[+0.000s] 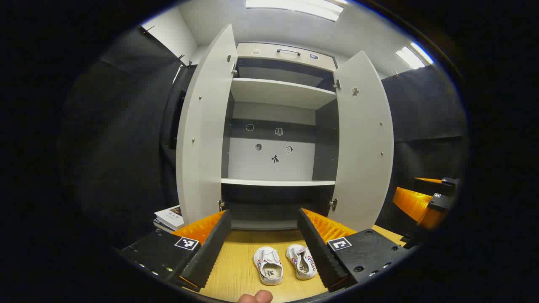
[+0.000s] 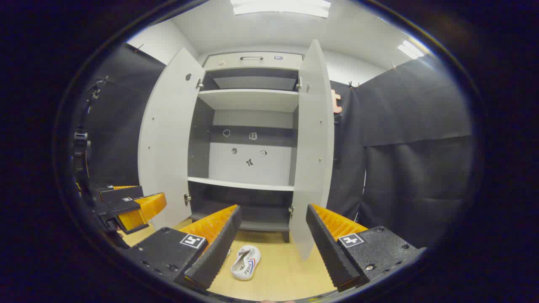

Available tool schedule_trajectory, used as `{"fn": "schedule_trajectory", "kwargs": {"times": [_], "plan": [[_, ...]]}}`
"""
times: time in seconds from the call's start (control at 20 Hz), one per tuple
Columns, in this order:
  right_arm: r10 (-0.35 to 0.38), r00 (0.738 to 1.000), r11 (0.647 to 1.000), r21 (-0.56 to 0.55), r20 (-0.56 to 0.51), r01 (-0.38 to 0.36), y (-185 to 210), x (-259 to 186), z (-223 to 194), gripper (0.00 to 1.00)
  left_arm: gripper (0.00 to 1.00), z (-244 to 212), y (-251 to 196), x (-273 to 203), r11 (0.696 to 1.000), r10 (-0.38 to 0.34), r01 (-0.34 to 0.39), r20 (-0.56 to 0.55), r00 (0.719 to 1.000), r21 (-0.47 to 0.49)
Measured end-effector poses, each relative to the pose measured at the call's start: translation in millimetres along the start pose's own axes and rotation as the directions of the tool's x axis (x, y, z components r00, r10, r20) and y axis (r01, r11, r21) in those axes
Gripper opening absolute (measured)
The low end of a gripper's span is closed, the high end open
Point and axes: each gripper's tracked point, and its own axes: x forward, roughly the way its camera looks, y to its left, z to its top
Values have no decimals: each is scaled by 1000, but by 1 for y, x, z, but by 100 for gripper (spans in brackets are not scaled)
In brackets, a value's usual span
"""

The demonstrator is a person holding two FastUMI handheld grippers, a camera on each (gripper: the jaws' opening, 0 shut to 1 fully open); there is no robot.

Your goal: Grab one shoe with the right hand and put it into the shoe cabinet, grab the other shoe with the left hand and put it into the shoe cabinet; then close the right door with the right hand and the left door with the left hand.

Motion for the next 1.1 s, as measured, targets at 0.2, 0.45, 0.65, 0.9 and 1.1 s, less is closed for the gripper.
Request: {"fn": "schedule_trajectory", "kwargs": {"times": [0.2,0.45,0.65,0.9,1.1], "plan": [[-20,1000,1000,-5,6,20,-5,-4,2,100,95,4,0,-1,1000,-1,0,11,1000,7],[-36,999,999,-4,26,36,-8,-11,8,100,95,6,-3,-2,1000,-13,13,19,1000,7],[-44,998,999,-9,50,44,-8,-14,14,100,95,11,-4,-1,1000,-18,17,32,999,18],[-47,998,999,-8,46,47,-7,-13,14,100,95,12,-2,-2,1000,-17,17,38,999,25],[-51,998,999,-12,44,52,-5,-13,12,100,95,11,0,-2,1000,-14,14,31,999,25]]}}
